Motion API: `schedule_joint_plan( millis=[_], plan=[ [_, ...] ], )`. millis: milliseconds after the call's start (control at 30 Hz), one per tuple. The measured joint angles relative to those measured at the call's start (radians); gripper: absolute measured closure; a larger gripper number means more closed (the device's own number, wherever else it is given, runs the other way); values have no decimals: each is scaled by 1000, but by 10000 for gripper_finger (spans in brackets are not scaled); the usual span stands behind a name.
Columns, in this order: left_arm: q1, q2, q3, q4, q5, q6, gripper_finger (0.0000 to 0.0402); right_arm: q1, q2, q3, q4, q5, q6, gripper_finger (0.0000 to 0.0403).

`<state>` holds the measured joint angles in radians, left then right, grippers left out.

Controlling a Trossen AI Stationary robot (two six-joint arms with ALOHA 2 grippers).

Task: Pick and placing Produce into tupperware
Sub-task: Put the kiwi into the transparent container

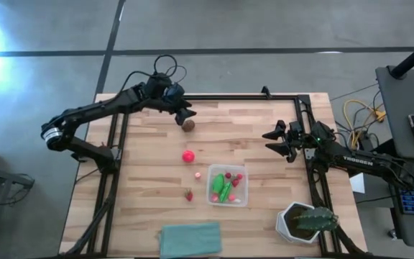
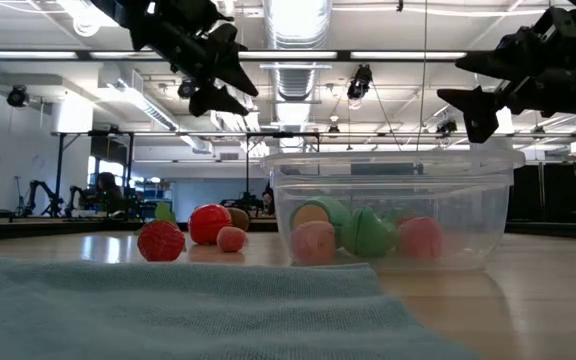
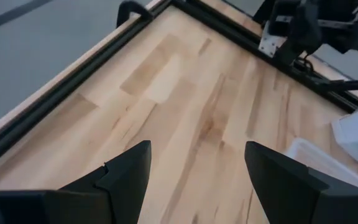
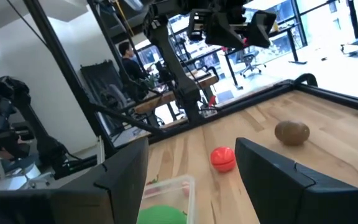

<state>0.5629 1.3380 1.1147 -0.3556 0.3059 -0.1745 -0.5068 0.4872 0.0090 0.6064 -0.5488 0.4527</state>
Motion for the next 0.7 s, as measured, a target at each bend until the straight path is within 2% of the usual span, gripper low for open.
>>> schedule_joint_plan(
  millis=[267,400,500,700],
  plan=[
    [7,0,0,-41,-83,-1,155,0,0,0,0,0,0,170],
    [7,0,-2,-116,-182,-1,155,0,0,0,0,0,0,170],
    [17,22,-1,-125,-193,5,155,0,0,0,0,0,-15,170],
    [47,185,118,-405,-195,-98,155,0,0,0,1,0,-57,170]
  ],
)
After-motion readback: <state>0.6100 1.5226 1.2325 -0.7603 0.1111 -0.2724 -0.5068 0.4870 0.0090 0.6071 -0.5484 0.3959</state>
